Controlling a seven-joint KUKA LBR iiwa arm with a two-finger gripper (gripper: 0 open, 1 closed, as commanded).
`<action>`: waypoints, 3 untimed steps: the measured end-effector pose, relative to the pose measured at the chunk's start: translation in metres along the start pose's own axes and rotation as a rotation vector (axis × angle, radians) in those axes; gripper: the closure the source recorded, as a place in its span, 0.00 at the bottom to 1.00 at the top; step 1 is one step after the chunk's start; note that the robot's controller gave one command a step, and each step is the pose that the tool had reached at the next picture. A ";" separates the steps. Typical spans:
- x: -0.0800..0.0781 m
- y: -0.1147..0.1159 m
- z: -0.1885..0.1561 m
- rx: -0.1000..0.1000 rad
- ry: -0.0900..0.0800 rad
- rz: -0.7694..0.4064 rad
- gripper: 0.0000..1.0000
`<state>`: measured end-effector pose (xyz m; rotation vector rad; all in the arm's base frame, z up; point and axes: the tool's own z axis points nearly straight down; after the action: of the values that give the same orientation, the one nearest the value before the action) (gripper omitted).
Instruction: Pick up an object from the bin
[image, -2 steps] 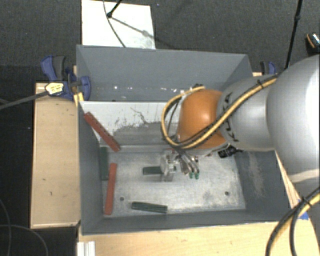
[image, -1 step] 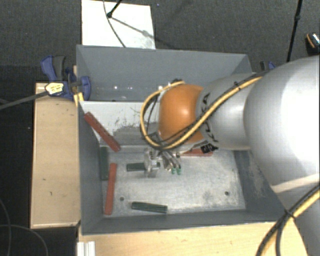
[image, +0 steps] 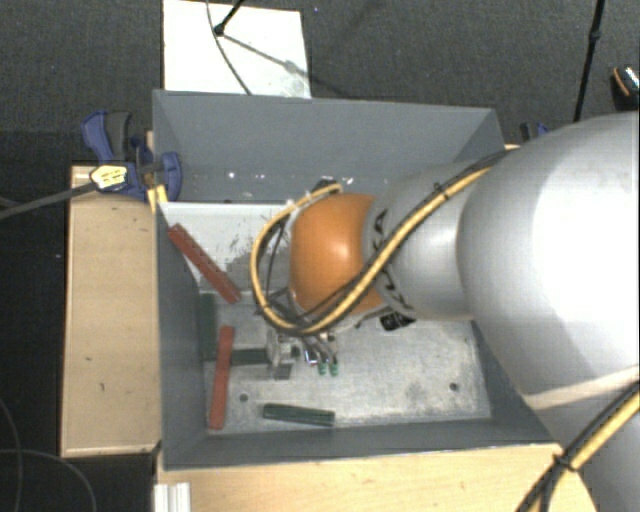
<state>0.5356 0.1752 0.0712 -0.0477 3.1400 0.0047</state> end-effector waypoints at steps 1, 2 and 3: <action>0.005 0.027 -0.134 0.000 -0.009 -0.166 1.00; 0.006 0.026 -0.129 0.002 0.000 -0.163 0.00; -0.020 0.007 0.005 0.003 0.006 -0.131 0.00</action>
Offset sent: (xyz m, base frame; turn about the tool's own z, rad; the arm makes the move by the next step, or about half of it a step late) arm -0.0080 0.0252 0.1287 -0.1663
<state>0.5557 0.1824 0.0658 -0.2538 3.1357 -0.0010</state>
